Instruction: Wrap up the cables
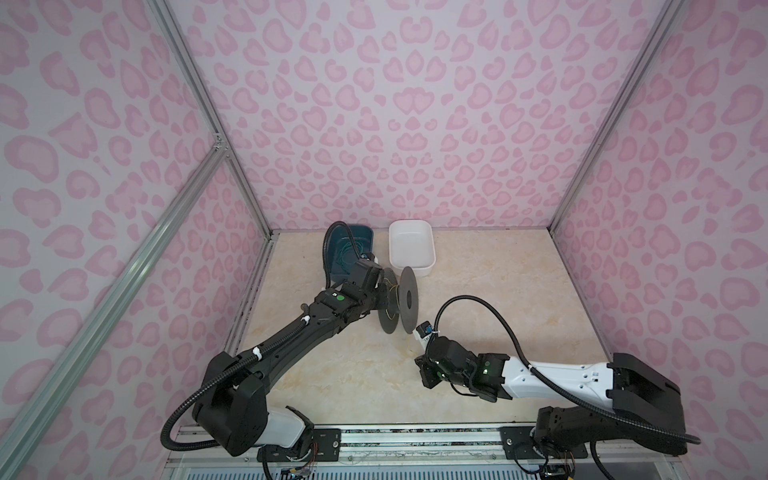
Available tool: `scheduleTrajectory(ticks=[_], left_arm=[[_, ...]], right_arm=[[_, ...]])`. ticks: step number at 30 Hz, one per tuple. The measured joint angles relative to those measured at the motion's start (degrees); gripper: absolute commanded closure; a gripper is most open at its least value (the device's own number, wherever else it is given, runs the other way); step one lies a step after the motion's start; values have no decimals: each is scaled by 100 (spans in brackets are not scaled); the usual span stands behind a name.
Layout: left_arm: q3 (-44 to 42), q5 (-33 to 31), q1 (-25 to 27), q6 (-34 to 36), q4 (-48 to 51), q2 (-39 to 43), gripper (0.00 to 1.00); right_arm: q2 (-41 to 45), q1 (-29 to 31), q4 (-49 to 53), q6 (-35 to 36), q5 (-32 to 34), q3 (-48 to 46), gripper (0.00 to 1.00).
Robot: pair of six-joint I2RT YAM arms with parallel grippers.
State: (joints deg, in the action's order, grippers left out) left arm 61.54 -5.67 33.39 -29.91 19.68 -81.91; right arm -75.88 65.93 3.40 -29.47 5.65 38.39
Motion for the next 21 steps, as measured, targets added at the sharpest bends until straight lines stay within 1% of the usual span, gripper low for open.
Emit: scheduleTrajectory(ticks=[3, 11, 15, 21], left_arm=[[61, -85, 0, -4, -2, -70, 96], [140, -398, 0, 74, 15, -133, 97], [140, -498, 9, 170, 13, -133, 96], [122, -647, 22, 326, -2, -122, 97]], right_arm=[[190, 192, 470, 184, 494, 352, 100], [321, 297, 1434, 977, 1169, 1320, 100], [260, 297, 1624, 1499, 1493, 1738, 100], [7, 271, 1622, 2157, 1801, 2070, 100]])
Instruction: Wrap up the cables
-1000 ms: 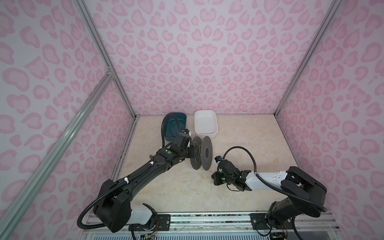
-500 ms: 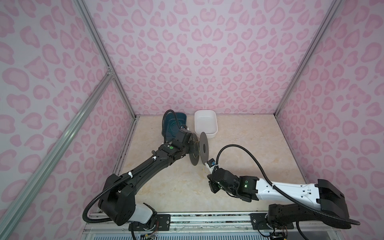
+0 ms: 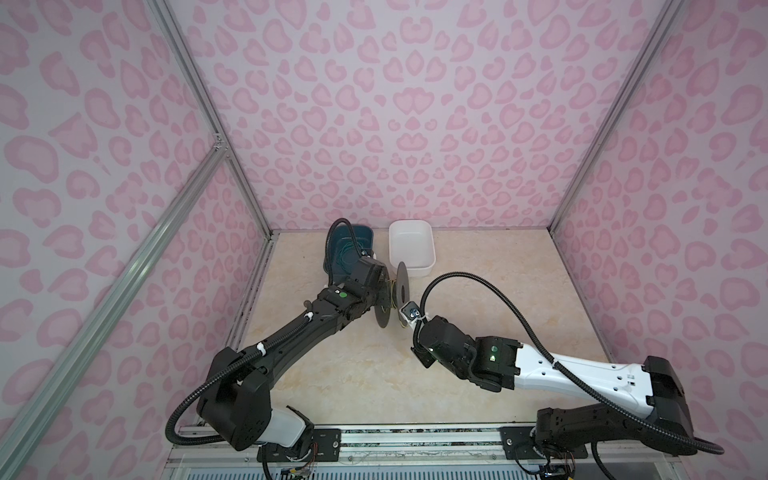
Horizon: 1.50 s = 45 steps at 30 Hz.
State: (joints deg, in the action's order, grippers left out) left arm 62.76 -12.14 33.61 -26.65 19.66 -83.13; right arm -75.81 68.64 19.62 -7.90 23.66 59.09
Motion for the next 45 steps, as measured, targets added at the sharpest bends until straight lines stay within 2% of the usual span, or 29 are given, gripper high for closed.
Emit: scheduleTrajectory(ticks=[9, 16, 17, 18, 20, 24, 29, 35, 40, 45], left_arm=[[-96, -190, 190, 127, -35, 79, 97], [-234, -337, 319, 179, -87, 181, 97], [-245, -337, 319, 179, -103, 184, 97], [-260, -328, 313, 177, -138, 188, 96], [-291, -310, 289, 179, -195, 192, 97], [-339, -98, 201, 140, -409, 138, 96], [-431, 166, 166, 94, -734, 85, 96], [-490, 306, 164, 70, -831, 87, 96], [-516, 315, 160, 68, -861, 98, 97], [-520, 317, 160, 50, -870, 103, 96]], right_arm=[[-295, -26, -348, 579, 168, 455, 100], [-442, -260, -496, 673, 149, 647, 100], [-402, -365, -496, 564, 63, 610, 90], [-304, -540, -557, 396, -85, 450, 75], [-39, -872, -763, 7, -472, -131, 63], [402, -1320, -1537, -789, -1591, -1971, 49], [197, -1486, -2791, -1392, -2400, -3091, 38], [-990, -2041, -3862, -1565, -3309, -2813, 37], [-1639, -2240, -4214, -1543, -3733, -2439, 48], [-2076, -2339, -4245, -1545, -3832, -2216, 58]])
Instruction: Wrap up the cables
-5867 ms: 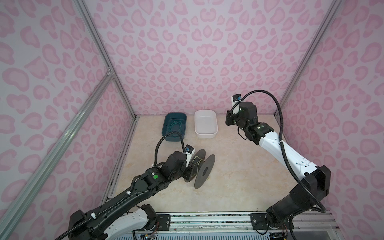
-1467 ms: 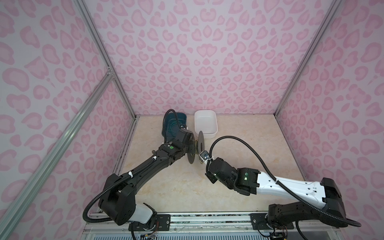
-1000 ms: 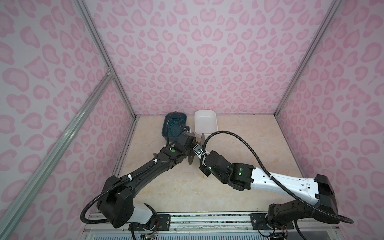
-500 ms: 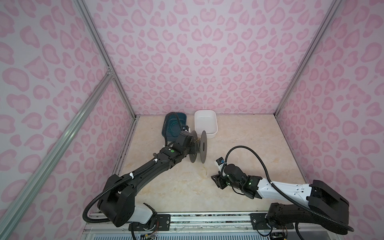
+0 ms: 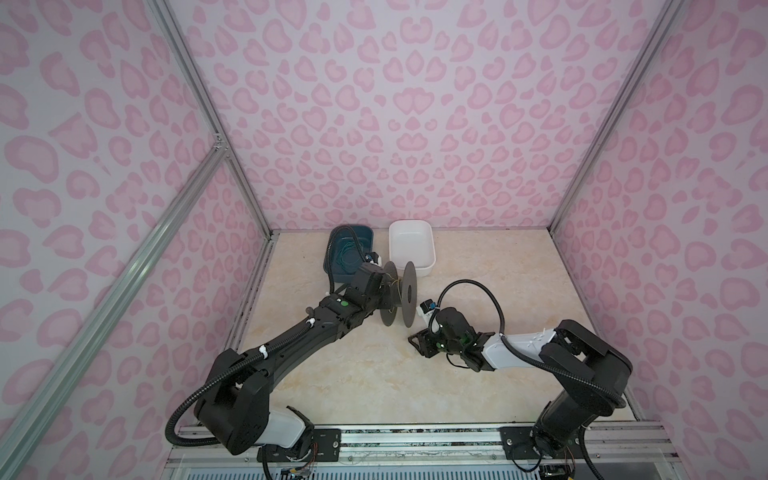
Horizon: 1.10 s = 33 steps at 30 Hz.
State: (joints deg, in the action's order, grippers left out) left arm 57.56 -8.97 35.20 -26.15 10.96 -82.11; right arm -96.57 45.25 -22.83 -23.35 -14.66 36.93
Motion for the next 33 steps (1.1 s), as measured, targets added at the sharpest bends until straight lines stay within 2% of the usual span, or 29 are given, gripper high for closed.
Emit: scheduleTrajectory(ticks=[4, 8, 9, 14, 19, 28, 33], left_arm=[[0, 13, -2, -20, -15, -7, 97], [2, 44, -17, -24, -35, -24, 96], [2, 46, -22, -35, -35, -26, 97], [2, 72, -66, -42, -33, -26, 97], [9, 120, -81, -79, -15, -26, 96], [310, -179, -28, -26, 448, -103, 97], [413, -356, 101, 116, 614, -127, 97]], right_arm=[[-188, -37, -48, -48, -125, -9, 63], [-295, -39, -238, -157, -210, -33, 96], [-293, -37, -278, -164, -229, -63, 100], [-98, -20, -247, -240, -273, -131, 100], [542, 286, 160, -216, -4, -190, 100], [1965, 1650, 2199, 361, 1753, 675, 100], [2247, 1818, 3209, 962, 2452, 1547, 100]])
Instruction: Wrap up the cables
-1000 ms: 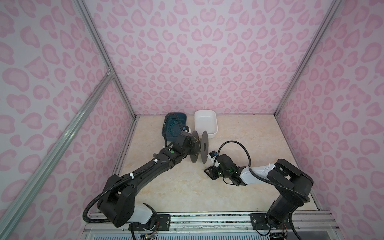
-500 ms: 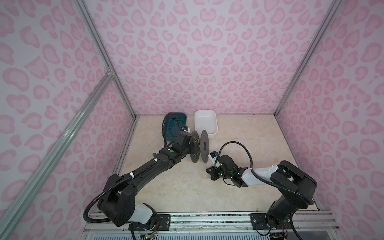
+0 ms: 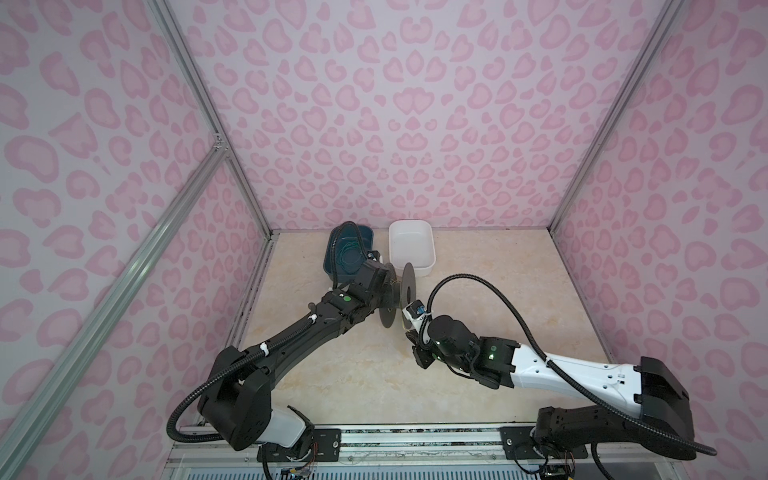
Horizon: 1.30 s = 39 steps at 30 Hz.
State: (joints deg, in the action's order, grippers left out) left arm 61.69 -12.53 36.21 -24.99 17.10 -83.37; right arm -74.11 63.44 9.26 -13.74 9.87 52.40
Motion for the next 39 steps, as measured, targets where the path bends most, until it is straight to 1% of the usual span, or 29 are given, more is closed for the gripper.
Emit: scheduleTrajectory(ticks=[4, 9, 15, 20, 25, 31, 39], left_arm=[[24, -144, 192, 212, 70, 7, 97], [-61, -389, 372, 448, 98, 186, 97], [-258, -614, 553, 837, 61, 551, 97], [-450, -723, 715, 1176, -55, 909, 96], [-656, -741, 855, 1473, -157, 1252, 96], [-789, -638, 918, 1930, -105, 1637, 96], [-835, -249, 927, 2533, 2, 2168, 96]], right_arm=[[-85, -57, 555, 542, 424, 588, 100], [-273, -243, 975, 1049, 675, 1158, 100], [-516, -498, 1270, 1598, 695, 1777, 100], [-706, -787, 1486, 1954, 581, 2247, 100], [-789, -1198, 1593, 2236, 313, 2455, 100], [-769, -1685, 1681, 2549, -273, 2452, 100], [-538, -2306, 1517, 2791, -1038, 2214, 100]])
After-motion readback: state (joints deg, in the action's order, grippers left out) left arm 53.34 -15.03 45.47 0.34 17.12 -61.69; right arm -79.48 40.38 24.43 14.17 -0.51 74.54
